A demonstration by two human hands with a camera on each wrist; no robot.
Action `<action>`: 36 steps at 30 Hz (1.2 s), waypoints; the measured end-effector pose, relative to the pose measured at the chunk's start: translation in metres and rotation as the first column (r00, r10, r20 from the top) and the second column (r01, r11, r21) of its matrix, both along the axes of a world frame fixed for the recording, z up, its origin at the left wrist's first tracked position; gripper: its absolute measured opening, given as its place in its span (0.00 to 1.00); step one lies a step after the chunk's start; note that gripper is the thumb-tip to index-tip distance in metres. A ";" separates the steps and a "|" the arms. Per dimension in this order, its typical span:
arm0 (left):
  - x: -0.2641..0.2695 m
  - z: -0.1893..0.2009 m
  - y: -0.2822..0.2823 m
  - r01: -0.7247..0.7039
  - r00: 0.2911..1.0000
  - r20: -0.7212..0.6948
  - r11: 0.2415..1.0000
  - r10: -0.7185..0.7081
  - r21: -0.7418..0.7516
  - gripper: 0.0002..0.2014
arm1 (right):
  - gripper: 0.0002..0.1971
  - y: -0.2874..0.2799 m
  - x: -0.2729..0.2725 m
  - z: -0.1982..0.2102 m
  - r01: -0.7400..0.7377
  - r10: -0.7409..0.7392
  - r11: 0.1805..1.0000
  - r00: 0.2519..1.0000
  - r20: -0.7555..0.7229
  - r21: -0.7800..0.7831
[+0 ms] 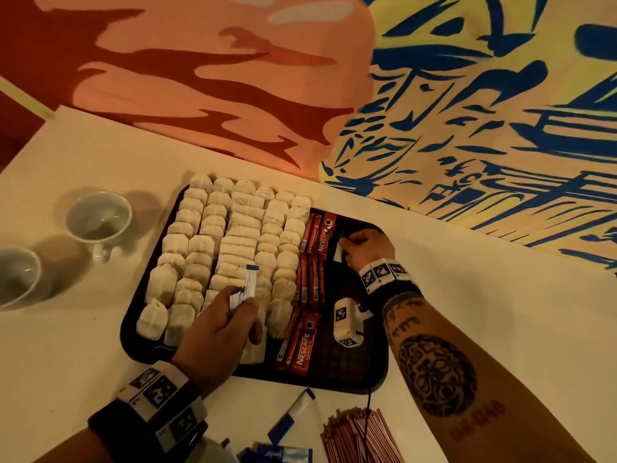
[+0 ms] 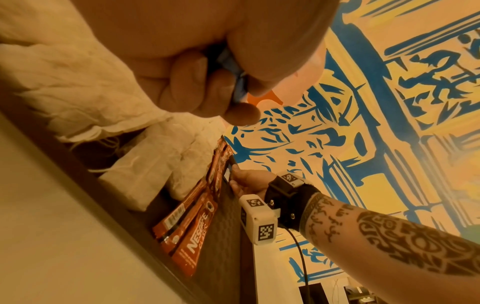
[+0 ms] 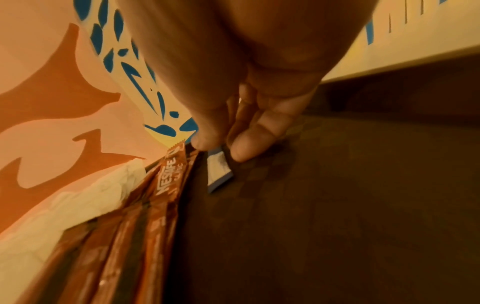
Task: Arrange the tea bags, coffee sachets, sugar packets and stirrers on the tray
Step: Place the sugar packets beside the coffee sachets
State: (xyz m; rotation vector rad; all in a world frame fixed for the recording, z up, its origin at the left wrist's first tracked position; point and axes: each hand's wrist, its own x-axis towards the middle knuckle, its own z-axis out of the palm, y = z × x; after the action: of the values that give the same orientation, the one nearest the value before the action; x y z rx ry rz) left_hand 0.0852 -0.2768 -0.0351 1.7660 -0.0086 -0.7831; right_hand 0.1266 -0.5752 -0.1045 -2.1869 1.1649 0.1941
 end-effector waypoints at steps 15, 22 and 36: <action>-0.004 0.000 -0.002 0.029 1.000 0.006 0.999 -0.029 -0.019 0.10 | 0.17 0.008 0.011 0.014 -0.167 0.159 0.982 0.983 -0.093 -0.091; -0.002 0.004 -0.009 0.046 0.999 -0.028 0.998 -0.047 -0.045 0.09 | 0.14 0.009 0.003 0.010 -0.065 0.065 0.997 0.998 0.002 -0.032; -0.016 0.005 -0.030 0.103 0.986 0.128 0.993 -0.110 0.057 0.11 | 0.08 0.133 -0.111 0.076 -0.217 -0.019 0.860 0.891 0.455 0.461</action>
State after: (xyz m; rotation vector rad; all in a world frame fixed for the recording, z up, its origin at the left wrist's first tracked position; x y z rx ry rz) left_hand 0.0694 -0.3063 -0.0297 1.8739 -0.1734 -0.7483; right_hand 0.0155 -0.4418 -0.0285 -1.6992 0.6436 0.0259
